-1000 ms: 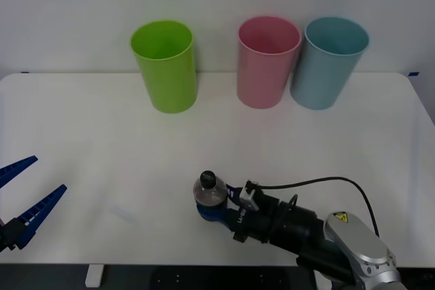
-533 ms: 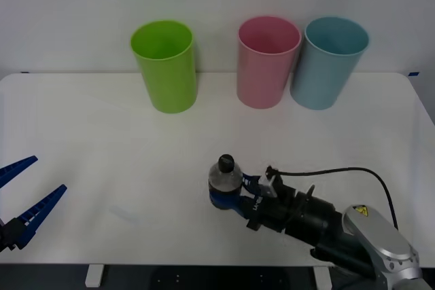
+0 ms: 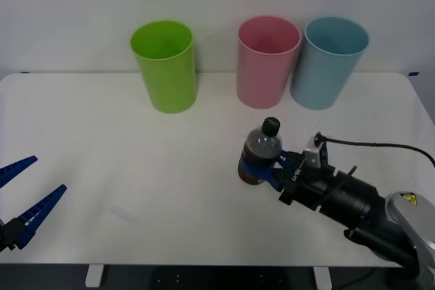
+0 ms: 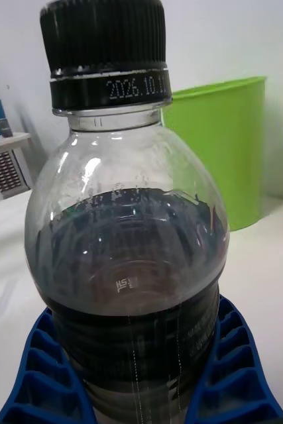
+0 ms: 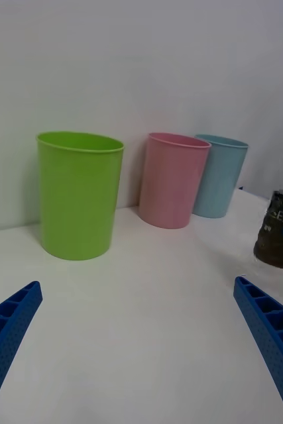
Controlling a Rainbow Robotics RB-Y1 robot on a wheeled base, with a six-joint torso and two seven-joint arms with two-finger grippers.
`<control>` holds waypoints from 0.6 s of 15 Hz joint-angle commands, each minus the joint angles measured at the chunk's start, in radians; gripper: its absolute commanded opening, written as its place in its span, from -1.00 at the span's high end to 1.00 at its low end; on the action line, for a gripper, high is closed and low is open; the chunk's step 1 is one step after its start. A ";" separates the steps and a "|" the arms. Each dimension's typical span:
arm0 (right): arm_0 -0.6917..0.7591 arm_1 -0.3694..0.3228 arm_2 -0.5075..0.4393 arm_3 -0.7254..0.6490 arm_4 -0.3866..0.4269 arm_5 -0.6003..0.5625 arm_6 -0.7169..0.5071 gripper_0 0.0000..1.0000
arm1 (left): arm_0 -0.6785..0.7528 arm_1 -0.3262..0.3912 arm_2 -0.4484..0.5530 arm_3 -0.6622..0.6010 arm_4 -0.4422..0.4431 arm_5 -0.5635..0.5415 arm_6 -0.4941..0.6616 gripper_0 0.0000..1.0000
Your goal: Grasp the object on the table and drop it into the matching bin: aluminum can to the light blue bin, PET bottle to the pink bin.
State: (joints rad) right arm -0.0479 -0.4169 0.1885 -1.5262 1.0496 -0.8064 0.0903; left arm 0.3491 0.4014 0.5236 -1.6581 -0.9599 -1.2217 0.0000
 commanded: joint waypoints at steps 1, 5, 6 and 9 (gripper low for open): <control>0.000 -0.014 -0.060 -0.040 0.001 0.000 -0.080 1.00 | 0.000 0.000 0.000 0.000 0.000 0.000 0.000 -1.00; 0.002 -0.042 -0.149 -0.104 -0.002 0.000 -0.207 1.00 | 0.000 0.000 0.000 0.000 0.000 0.000 0.000 -1.00; 0.000 -0.048 -0.172 -0.124 -0.002 0.000 -0.247 1.00 | 0.000 0.000 0.000 0.000 0.000 0.000 0.000 -1.00; 0.000 -0.068 -0.213 -0.167 -0.017 0.000 -0.310 1.00 | 0.000 0.000 0.000 0.000 0.000 0.000 0.000 -1.00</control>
State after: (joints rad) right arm -0.0473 -0.4782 -0.0160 -1.6829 1.0413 -0.8069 -0.2087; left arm 0.3491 0.4014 0.5236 -1.6581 -0.9599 -1.2217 0.0000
